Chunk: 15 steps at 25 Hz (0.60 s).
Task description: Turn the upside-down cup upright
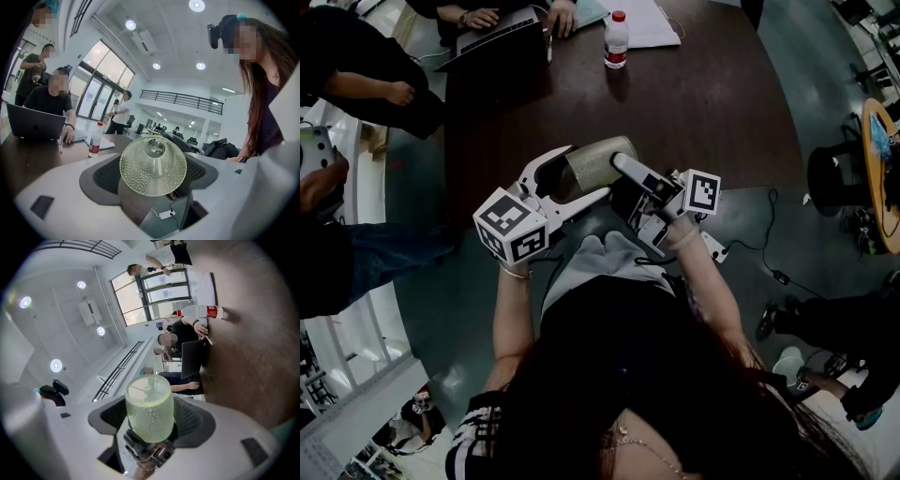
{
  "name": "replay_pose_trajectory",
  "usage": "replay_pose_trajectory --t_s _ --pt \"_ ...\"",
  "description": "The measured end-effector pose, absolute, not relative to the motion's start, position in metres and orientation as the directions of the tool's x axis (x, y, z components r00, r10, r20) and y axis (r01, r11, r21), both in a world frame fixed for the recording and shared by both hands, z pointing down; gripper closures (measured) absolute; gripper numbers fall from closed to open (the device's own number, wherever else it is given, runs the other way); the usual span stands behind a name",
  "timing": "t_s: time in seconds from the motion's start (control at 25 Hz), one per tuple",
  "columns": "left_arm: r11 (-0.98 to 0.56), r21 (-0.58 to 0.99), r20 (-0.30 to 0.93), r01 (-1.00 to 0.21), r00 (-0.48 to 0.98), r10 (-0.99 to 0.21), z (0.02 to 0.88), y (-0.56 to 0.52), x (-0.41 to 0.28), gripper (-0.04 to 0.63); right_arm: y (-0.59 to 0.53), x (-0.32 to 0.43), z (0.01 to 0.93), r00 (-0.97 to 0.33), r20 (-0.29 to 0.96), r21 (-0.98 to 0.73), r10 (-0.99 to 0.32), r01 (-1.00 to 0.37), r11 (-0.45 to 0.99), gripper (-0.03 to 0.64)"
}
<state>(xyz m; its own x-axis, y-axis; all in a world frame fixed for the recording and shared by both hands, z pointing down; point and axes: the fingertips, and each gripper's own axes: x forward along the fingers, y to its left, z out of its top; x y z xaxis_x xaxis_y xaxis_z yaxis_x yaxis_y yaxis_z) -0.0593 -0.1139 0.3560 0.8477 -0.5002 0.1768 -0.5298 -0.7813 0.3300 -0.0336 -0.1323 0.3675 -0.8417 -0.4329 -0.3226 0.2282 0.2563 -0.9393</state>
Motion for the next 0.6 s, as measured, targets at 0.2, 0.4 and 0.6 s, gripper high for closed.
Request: replay_pose_trajectory --t_s 0.2,0.4,0.6 --pt "-0.771 0.324 0.182 -0.548 0.836 -0.517 0.359 -0.114 -0.061 0.198 -0.133 -0.033 0.371 -0.836 -0.326 -0.938 -0.441 0.230 0.258 0.295" --pt "-0.767 0.320 0.190 -0.556 0.831 -0.523 0.359 -0.115 -0.069 0.198 -0.136 -0.033 0.373 -0.828 -0.318 -0.942 -0.463 0.220 0.254 0.296" --pt "-0.755 0.311 0.211 -0.577 0.817 -0.537 0.363 -0.115 -0.077 0.198 -0.139 -0.024 0.380 -0.821 -0.285 -0.950 -0.495 0.174 0.258 0.295"
